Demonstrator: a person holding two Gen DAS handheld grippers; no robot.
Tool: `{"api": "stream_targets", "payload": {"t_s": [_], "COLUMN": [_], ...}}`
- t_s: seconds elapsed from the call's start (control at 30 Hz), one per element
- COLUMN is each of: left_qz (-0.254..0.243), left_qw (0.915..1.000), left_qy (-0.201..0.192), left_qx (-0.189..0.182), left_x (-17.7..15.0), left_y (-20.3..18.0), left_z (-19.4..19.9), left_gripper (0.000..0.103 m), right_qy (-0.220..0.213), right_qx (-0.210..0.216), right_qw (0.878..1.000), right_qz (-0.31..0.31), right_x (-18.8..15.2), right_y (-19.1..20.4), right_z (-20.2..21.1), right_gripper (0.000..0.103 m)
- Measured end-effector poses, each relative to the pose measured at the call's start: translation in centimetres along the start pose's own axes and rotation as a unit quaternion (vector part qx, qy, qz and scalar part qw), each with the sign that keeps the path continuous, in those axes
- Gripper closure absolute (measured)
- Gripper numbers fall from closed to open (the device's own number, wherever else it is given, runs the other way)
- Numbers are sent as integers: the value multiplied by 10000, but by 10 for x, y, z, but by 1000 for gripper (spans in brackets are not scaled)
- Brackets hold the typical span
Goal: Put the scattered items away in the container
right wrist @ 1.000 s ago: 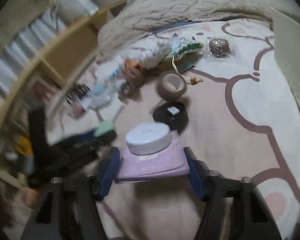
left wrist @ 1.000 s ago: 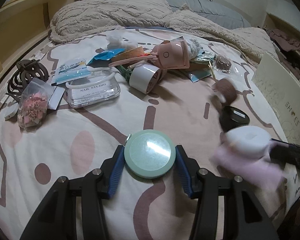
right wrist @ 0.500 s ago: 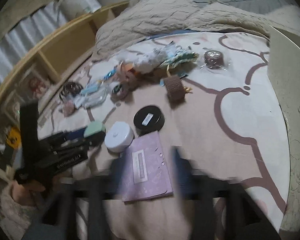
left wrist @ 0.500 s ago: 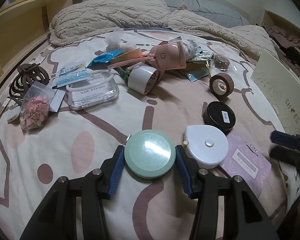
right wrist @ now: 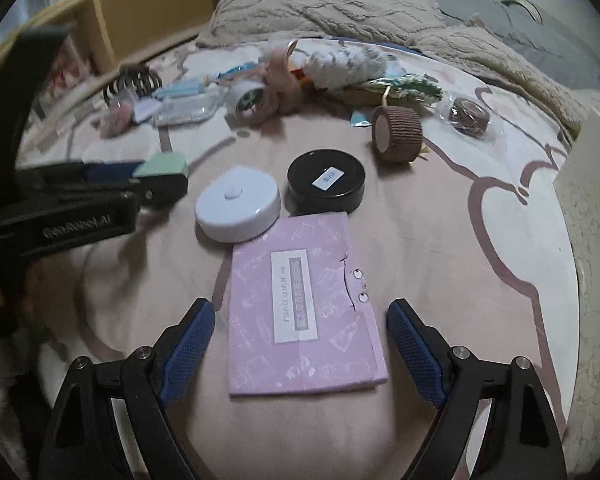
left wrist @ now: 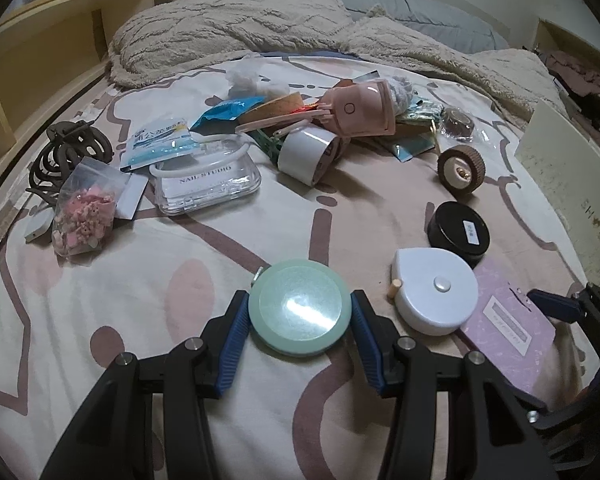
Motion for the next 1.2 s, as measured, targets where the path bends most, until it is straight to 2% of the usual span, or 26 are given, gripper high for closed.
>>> {"api": "stream_targets", "payload": {"t_s": [0.1,0.2,0.23,0.27,0.67,1.2], "left_qz": [-32,-117,-142,-153,28,-6], "left_qw": [10000,9999,9998,9998,10000,9993], "left_qy": [6,10,10,8,-43,-369], "left_qx": [45,121,144,156,-7,-1], "left_x": [-1,-1,-2,-2,3,16], "left_y": [0,-1,-2,-2,-1,-1], "left_z": [-1,-2,-2,-2,3,21], "left_gripper": [53,53,53,53,53,53], "right_qy": [-28,-80,-103,-117,-107,-641], "right_qx": [-53,-25,0,6,166,182], "right_qw": [10000,9999,9998,9998,9995,9943], "right_qz": [62,134,145,149,-249,-837], "right_x": [0,-2,-2,-1,4,24], "right_y": [1,4,5,6,-3,-36], "right_z": [-4,-1,0,1,12,48], "right_gripper": [16,27,34,35,37,37]}}
Point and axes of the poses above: each gripper's, at about its wrist camera, not at the fingertips, and z roughly against the way its jaws point, y to its left, x to its top, the point moved 7 cm from there along -z, roughly the way its jaws point, and after that the axes turned 1 degree about -x, right-handed, at the moved point
